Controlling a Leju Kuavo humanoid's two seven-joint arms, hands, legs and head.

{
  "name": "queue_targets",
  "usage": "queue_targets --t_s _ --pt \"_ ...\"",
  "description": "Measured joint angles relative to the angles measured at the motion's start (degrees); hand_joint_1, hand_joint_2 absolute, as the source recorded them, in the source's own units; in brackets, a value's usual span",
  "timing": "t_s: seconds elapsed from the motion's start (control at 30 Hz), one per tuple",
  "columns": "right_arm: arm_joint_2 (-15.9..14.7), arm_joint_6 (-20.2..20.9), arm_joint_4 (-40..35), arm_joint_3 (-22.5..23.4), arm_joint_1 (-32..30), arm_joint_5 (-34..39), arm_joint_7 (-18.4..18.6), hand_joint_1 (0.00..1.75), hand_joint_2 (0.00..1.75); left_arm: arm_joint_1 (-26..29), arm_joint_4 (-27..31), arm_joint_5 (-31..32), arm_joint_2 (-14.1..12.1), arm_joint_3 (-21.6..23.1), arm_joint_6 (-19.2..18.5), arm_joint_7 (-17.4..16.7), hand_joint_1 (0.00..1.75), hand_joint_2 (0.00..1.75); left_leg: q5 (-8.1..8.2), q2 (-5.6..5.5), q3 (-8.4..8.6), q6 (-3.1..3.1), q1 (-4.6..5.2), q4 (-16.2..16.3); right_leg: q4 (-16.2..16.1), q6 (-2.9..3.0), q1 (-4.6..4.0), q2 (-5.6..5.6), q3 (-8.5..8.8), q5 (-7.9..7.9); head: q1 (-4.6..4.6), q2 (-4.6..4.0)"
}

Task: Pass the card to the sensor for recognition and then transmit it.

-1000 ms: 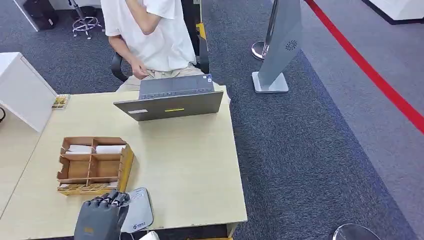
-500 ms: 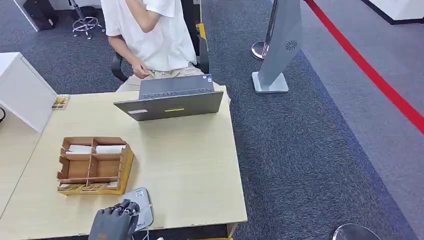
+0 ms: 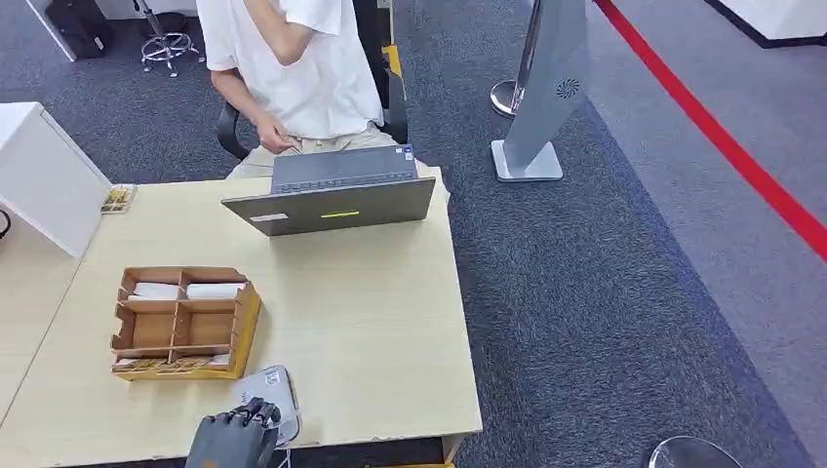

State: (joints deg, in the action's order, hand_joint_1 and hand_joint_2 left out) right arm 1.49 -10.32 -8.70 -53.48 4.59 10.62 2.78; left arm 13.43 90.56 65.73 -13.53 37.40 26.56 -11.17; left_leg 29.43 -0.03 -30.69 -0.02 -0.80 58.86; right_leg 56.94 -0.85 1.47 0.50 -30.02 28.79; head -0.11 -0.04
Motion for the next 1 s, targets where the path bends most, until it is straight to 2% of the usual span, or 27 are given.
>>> queue_targets --t_s 0.17,0.8,0.9,1.0 --pt "0.2 -0.1 0.0 -0.5 0.0 -0.4 0.2 0.00 1.75 -0.3 -1.7 -1.3 0.5 0.0 0.1 -1.5 1.75 1.75 0.00 -0.01 0.00 0.00 0.00 0.0 0.0 0.00 0.00 -0.01 0.01 0.00 0.00 0.00" --pt "0.3 -0.1 0.0 -2.1 0.1 -2.1 0.2 0.00 1.75 -2.0 -5.8 -3.7 1.7 -0.5 2.0 -2.8 1.75 1.75 -0.02 -0.04 0.05 0.00 0.00 0.0 0.0 0.00 0.00 -0.06 0.09 -0.01 0.00 -0.02" --pt "0.3 0.3 0.0 -3.0 0.3 -3.3 0.6 0.00 1.75 -3.5 -6.1 -0.4 1.8 -2.7 3.7 -1.4 1.75 1.75 -0.12 -0.05 0.03 -0.03 -0.02 0.0 0.0 -0.07 -0.01 -0.06 0.03 -0.08 0.02 0.00" --pt "0.5 1.0 0.0 -4.1 0.9 -4.5 1.2 0.00 1.75 -6.9 -6.0 3.6 2.0 -8.4 3.2 3.3 1.75 1.75 -0.30 -0.08 -0.05 -0.09 -0.05 0.0 0.0 0.06 -0.04 -0.08 -0.04 -0.23 0.00 -0.02"
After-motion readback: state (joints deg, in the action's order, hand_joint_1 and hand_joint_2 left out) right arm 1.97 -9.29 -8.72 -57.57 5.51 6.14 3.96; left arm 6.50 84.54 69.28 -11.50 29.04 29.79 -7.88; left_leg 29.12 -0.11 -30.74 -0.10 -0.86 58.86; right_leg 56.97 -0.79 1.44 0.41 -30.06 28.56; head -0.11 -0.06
